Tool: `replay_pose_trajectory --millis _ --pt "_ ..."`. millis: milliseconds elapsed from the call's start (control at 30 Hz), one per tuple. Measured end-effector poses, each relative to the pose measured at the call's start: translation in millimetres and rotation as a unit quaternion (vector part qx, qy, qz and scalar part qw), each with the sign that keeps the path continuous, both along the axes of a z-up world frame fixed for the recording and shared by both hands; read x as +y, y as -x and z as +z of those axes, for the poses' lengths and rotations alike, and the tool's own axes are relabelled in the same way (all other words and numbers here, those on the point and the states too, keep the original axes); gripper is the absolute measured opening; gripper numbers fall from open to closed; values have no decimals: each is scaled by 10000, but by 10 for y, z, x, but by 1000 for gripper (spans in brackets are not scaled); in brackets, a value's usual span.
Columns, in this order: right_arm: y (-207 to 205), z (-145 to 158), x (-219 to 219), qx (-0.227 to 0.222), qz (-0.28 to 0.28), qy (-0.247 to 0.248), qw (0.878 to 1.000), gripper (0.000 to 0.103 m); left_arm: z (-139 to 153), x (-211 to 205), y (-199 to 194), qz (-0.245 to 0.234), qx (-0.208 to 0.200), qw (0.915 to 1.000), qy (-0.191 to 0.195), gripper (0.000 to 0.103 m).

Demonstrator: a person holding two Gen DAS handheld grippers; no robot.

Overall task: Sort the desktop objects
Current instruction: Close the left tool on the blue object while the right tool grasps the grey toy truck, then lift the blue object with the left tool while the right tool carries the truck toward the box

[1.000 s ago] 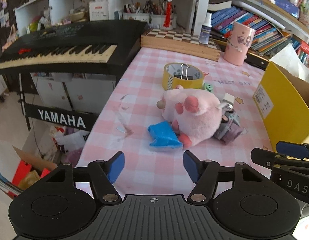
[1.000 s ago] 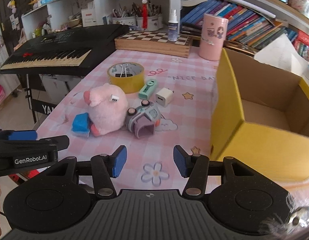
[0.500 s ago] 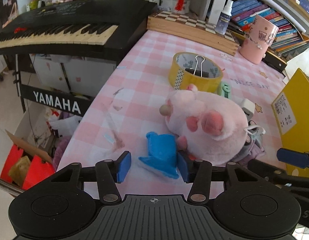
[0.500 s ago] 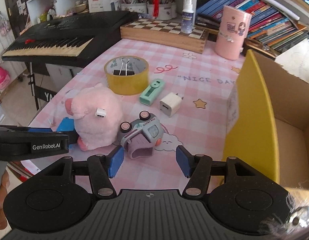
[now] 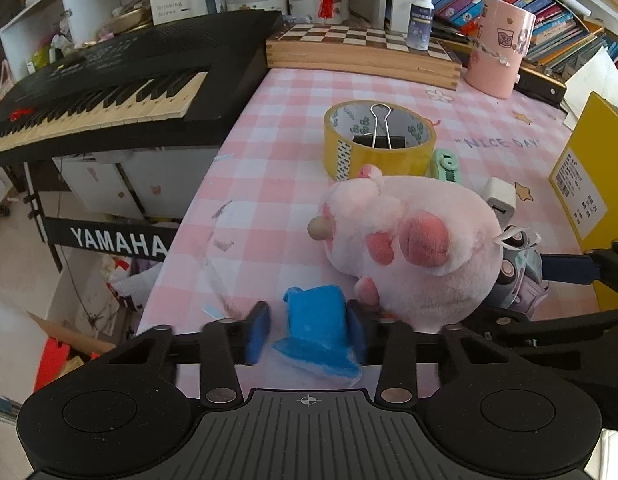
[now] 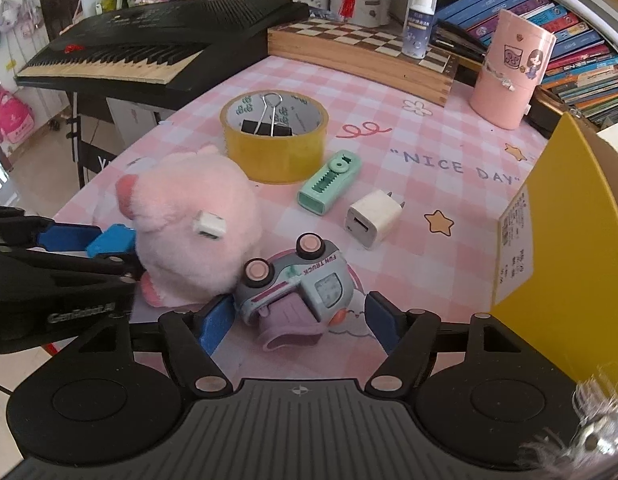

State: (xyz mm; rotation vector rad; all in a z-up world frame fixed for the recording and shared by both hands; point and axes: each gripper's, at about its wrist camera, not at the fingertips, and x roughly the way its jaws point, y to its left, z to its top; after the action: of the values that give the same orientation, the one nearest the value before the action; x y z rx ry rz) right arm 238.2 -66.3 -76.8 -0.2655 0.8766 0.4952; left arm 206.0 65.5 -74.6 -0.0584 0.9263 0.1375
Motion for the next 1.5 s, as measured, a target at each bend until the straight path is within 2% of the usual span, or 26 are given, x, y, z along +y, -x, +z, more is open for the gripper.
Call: replay_pose_trajectory --millis 100,300,600,800,1200,1333,1500 --pt "-54 -28 -19 94 73 -201 9997 59 8 22 -16 31 8 10000 60 28" --pt "-50 95 -106 -73 -84 -221 9997 59 140 116 48 267 -115 9989 380 27" --pt "120 556 -301 -824 -582 -545 9934 59 698 80 231 52 -948 9937 600 27" --pt "409 835 -422 -965 -863 -889 9876 59 999 80 407 -361 -1357 9873 742 27" --pt "1177 913 -325 -1028 -1238 -811 9836 59 1043 122 981 -1009 -1392 9806 942 27" --pt "1475 870 -361 -934 -1562 -766 9803 59 1019 168 1142 -1189 -1317 9786 1039 27" --pt "1889 810 -402 -882 -2040 -711 9724 59 933 118 1335 -1637 -1107 9730 1191 27"
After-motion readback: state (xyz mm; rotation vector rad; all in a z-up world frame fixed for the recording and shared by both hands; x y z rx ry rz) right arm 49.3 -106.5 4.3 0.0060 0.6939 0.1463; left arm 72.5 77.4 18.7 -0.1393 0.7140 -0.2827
